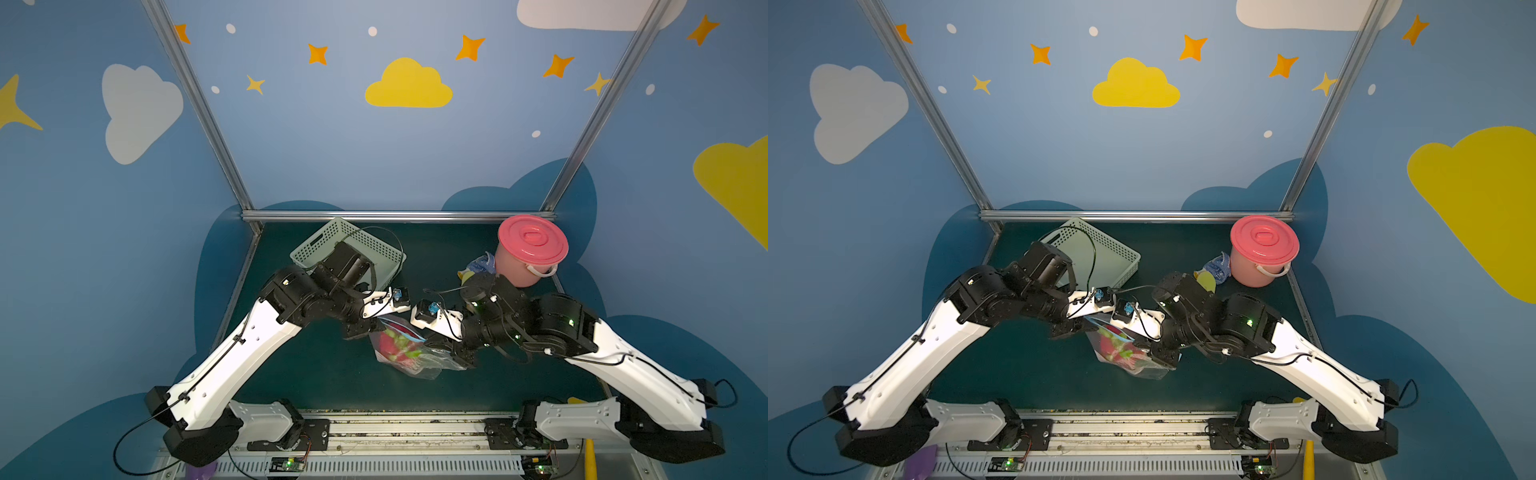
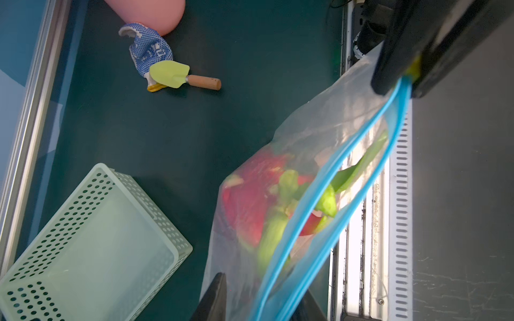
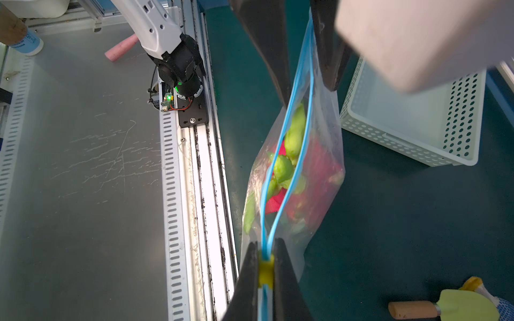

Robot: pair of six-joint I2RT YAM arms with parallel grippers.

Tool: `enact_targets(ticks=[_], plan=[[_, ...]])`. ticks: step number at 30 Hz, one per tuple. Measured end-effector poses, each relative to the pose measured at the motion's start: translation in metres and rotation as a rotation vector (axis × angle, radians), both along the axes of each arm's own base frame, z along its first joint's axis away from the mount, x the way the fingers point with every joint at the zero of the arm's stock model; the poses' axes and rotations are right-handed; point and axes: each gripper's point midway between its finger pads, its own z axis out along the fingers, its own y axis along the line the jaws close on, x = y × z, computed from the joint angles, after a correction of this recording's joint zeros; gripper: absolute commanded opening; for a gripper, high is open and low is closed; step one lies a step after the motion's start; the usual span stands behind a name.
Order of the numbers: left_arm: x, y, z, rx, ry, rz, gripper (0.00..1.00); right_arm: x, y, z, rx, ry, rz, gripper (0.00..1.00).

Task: Open the zip-top bag and take out the dragon fruit
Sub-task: Unzip the zipper on the zipper food storage bag.

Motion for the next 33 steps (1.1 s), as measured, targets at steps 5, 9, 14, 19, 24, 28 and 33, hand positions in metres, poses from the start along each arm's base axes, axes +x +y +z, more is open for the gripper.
enact_targets(ticks=[5, 9, 14, 19, 24, 28, 33], plan=[[0.004, 0.01, 0.002, 0.008, -0.03, 0.034, 0.36, 0.001, -0.006, -0.003, -0.005, -0.003, -0.011, 0.0], [0.004, 0.016, 0.002, 0.017, -0.043, 0.047, 0.24, 0.003, -0.007, -0.003, -0.003, -0.007, -0.014, 0.01], [0.006, 0.017, 0.002, 0.019, -0.052, 0.052, 0.03, 0.005, -0.007, -0.003, -0.003, -0.006, -0.018, 0.01], [0.007, 0.017, 0.002, 0.022, -0.061, 0.054, 0.03, 0.007, -0.007, -0.004, -0.005, -0.004, -0.023, 0.15], [0.009, 0.019, 0.001, 0.029, -0.067, 0.06, 0.03, 0.009, -0.008, -0.005, -0.007, -0.001, -0.026, 0.19], [0.011, 0.019, 0.002, 0.028, -0.076, 0.059, 0.03, 0.01, -0.009, -0.01, -0.017, 0.009, -0.032, 0.17], [0.012, 0.018, 0.003, 0.028, -0.084, 0.06, 0.03, 0.01, -0.009, -0.01, -0.016, 0.018, -0.036, 0.09]])
